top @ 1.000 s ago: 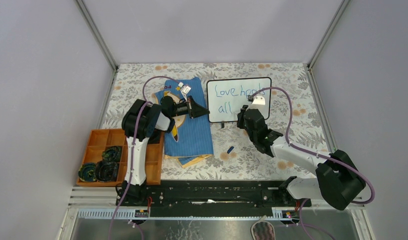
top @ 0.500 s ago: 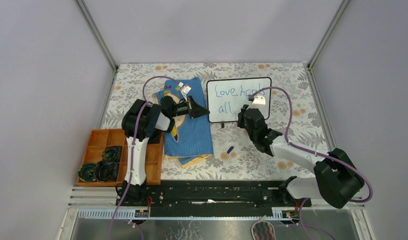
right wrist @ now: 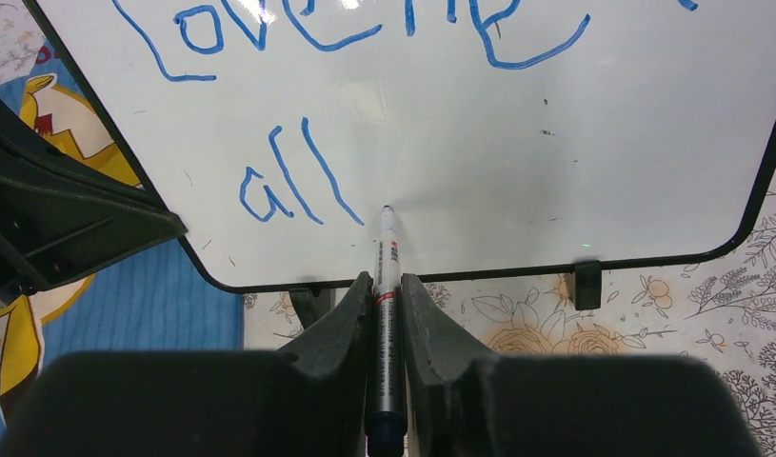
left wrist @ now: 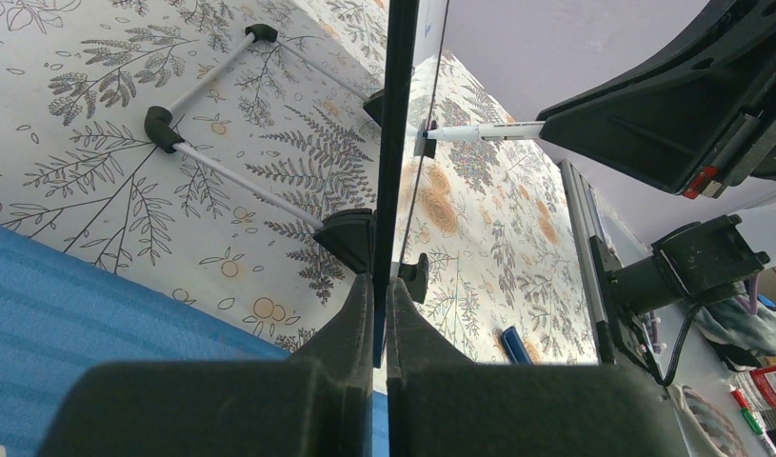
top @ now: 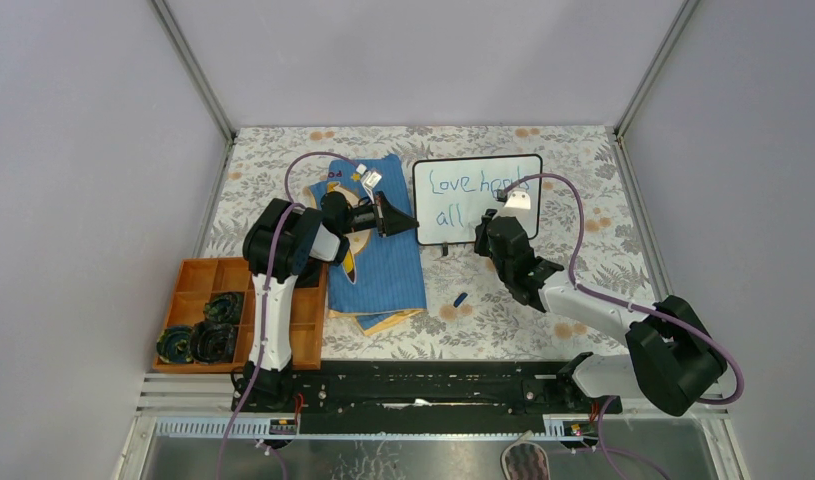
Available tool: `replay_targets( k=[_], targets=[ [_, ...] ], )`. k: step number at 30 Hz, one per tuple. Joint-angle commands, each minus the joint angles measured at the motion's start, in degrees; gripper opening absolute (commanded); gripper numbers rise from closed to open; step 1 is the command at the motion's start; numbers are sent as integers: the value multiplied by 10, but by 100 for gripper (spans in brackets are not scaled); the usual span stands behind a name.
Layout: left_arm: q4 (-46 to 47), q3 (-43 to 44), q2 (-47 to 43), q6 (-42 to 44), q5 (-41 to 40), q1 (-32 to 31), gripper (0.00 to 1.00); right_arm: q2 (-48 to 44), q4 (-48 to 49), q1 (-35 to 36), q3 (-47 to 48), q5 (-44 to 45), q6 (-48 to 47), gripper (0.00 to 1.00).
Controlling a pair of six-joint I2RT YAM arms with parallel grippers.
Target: Write a sentence on the whiteboard
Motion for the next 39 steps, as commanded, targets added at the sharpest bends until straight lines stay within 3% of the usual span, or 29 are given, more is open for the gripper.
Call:
replay_targets(
  k=[1,20,39],
  targets=[
    [-7,-8,-14,12,3,-9,0,-6,19,-5,-2,2,8,0],
    [-11,-11,-17,19,0,-9,0,-83,-7,-5,5,-22,19,0],
    [-7,-28,-40,26,-11,-9,42,-270,-165,-5,27,-67,-6,0]
  ],
)
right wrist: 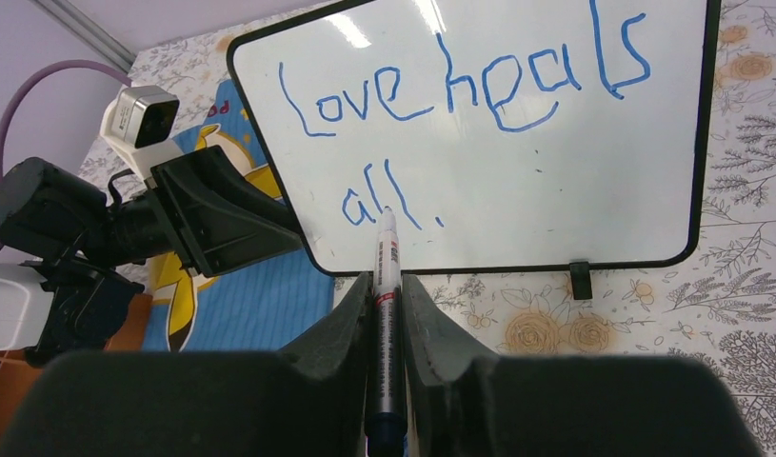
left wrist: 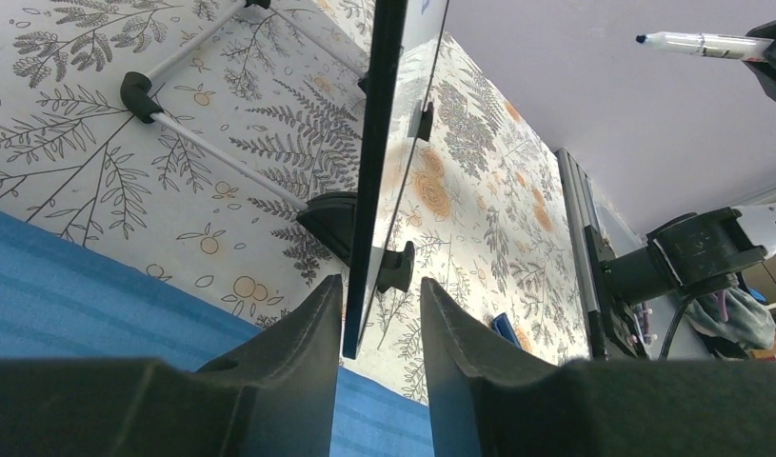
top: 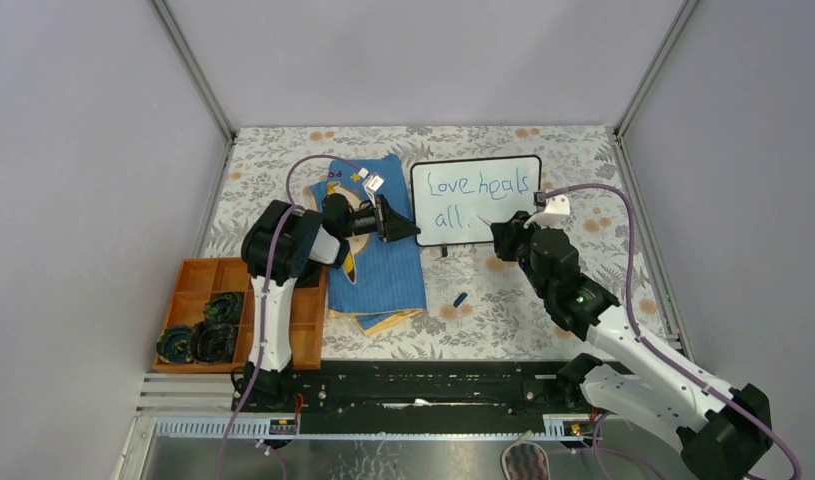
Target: Write a sentence on the whiteboard
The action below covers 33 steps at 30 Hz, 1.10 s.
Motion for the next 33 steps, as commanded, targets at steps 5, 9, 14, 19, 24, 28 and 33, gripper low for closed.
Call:
replay_targets(
  k=[5,9,14,19,24,28,33],
  targets=[
    [7,-16,-47,13,-22,2,53,-53,-56,-4,39,-33,-15,0],
    [25,-38,-62,-7,-41,20,75,-66,-85,-4,52,-48,-18,0],
    [-24,-84,-141,28,-93,51,99,-94,-106,-4,59,-61,-32,0],
    [-243,-111,-276,139,-243,61,99,-120,-129,-4,64,-74,-43,0],
    [-417,-90,-377,125,-440,61,99,-146,-126,-4,53,-82,-47,0],
    [-553,-38,-424,14,-436,67,99,-169,-119,-4,31,-76,-46,0],
    [-688,4,-509,76,-482,-8,99,-218,-115,-4,-5,-45,-49,0]
  ],
)
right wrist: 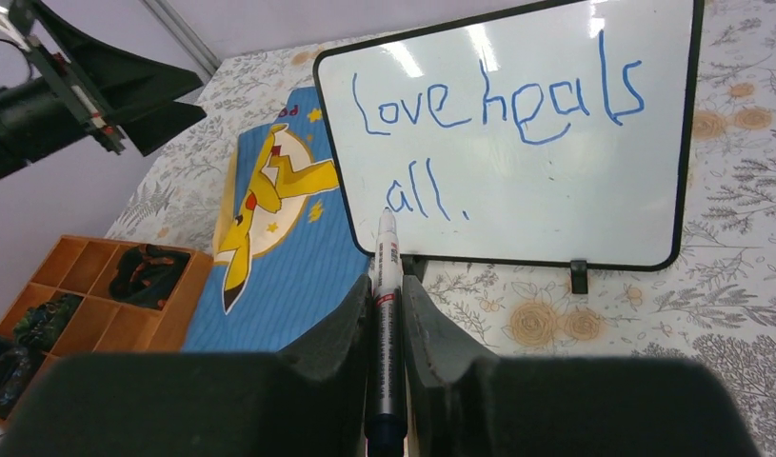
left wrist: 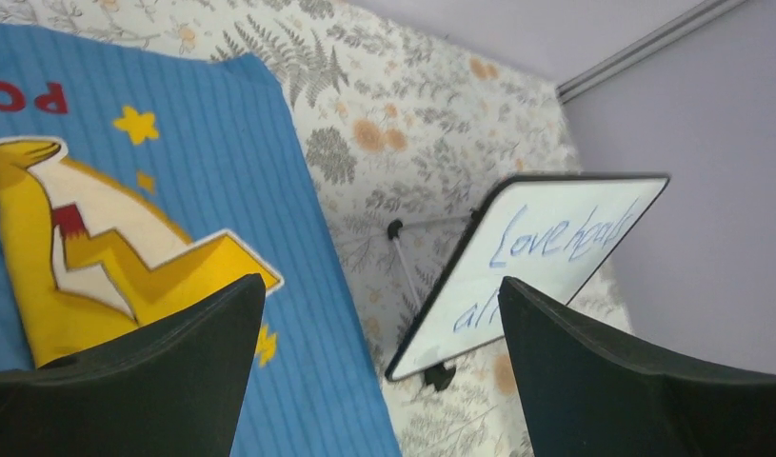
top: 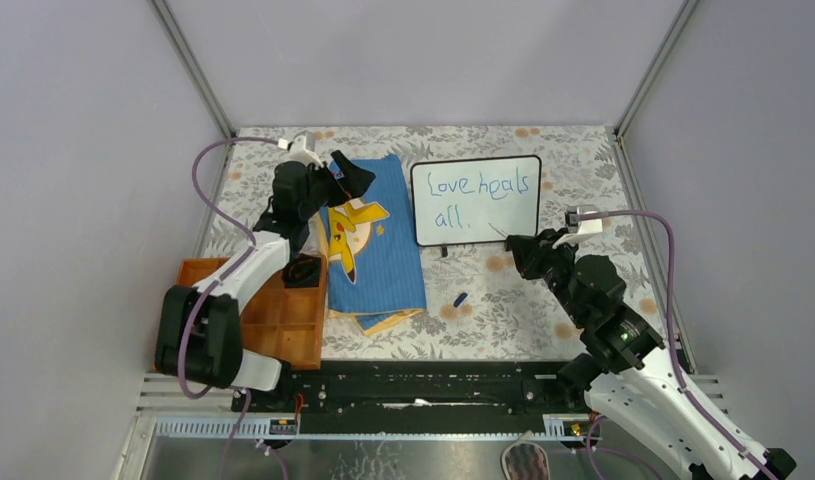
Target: Write a sentence on the whiteboard
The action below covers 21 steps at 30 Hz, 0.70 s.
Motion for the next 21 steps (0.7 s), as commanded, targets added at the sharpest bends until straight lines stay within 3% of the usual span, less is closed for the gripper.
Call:
replay_targets(
  k=[1,6,11,18,21],
  targets=[
    [-186,48,-92,66,-132,-98,99,-43,21,-3,-29,33,-15,0],
    [-281,74,-148,169,-321,-220,99,-63,46,-3,-44,67,-31,0],
    [-255,22,-201,69,-465,-230,99,-63,41,-3,-42,77,-33,0],
    [-320,31,-191,-55,-476,-230,99,-69,31,-3,-39,80,-36,0],
    [-337,44,-179,-13,-448,-231,99,-69,32,-3,-39,82,-36,0]
  ],
)
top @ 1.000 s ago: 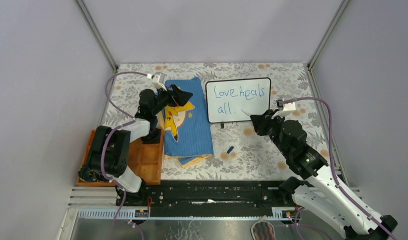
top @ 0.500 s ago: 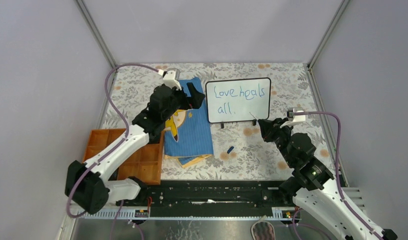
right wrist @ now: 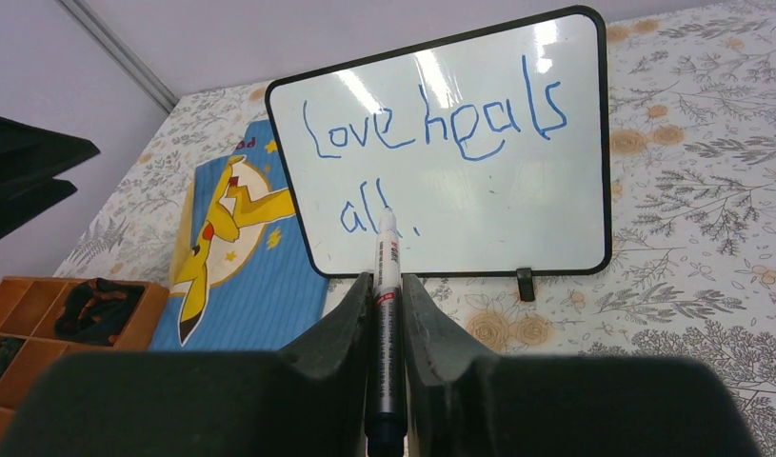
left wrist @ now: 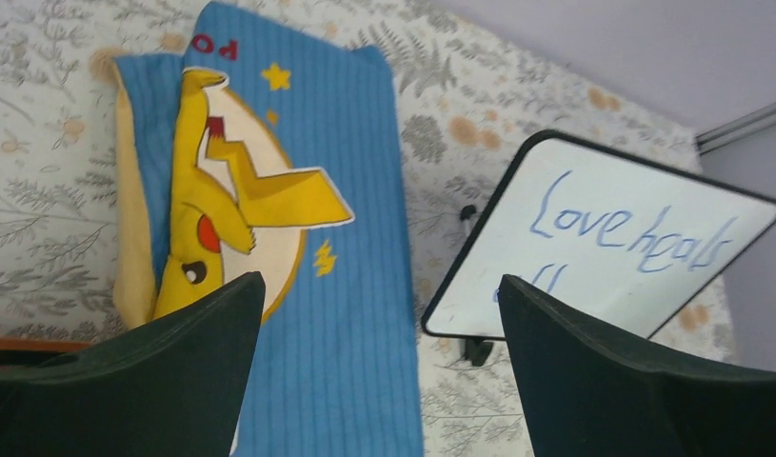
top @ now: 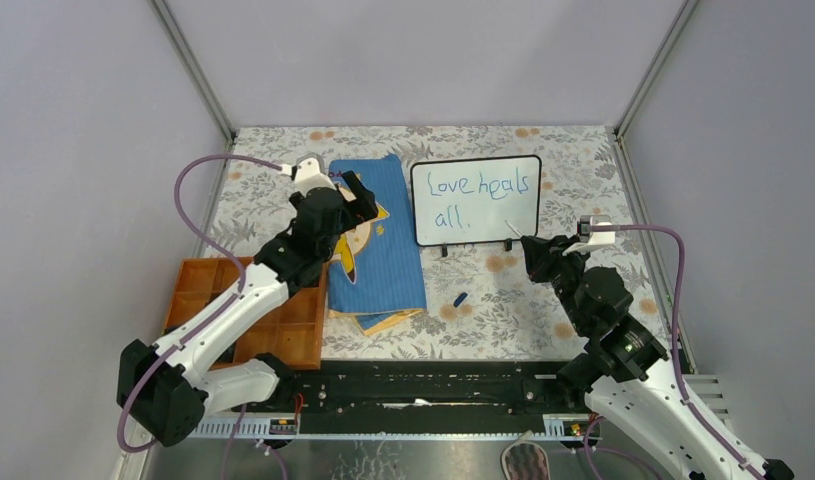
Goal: Write a sentence on the whiteboard
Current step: Write a sentence on the whiteboard, then close the whiteboard marker at the center of the board.
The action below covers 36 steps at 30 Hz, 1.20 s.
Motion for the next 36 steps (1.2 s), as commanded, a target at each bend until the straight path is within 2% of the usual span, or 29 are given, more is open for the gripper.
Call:
replay_targets(
  k=[1,2,4,6,11,16,23,28,36],
  targets=[
    [-21,16,11,37,32,0,99,-4,26,-3,4,18,-11,0],
    [3,5,7,88,82,1,99,-4,28,-3,2,16,-11,0],
    [44,-14,3,124,159,0,99,-3,32,-3,-3,13,-10,0],
    [41,-8,24,151,196,-1,99,-2,31,-3,-5,13,-8,0],
    [-80,91,124,174,187,-44,99,2,29,-3,-5,23,-13,0],
    [-181,175,218,175,99,-145,99,12,23,-3,-2,31,-15,0],
    [-189,208,294,138,84,-202,99,0,21,-3,-5,37,-10,0],
    [-172,220,342,135,130,-232,98,-17,14,-3,0,44,-11,0],
    [-172,256,437,143,198,-260,81,-45,1,-3,9,53,-17,0]
  ],
)
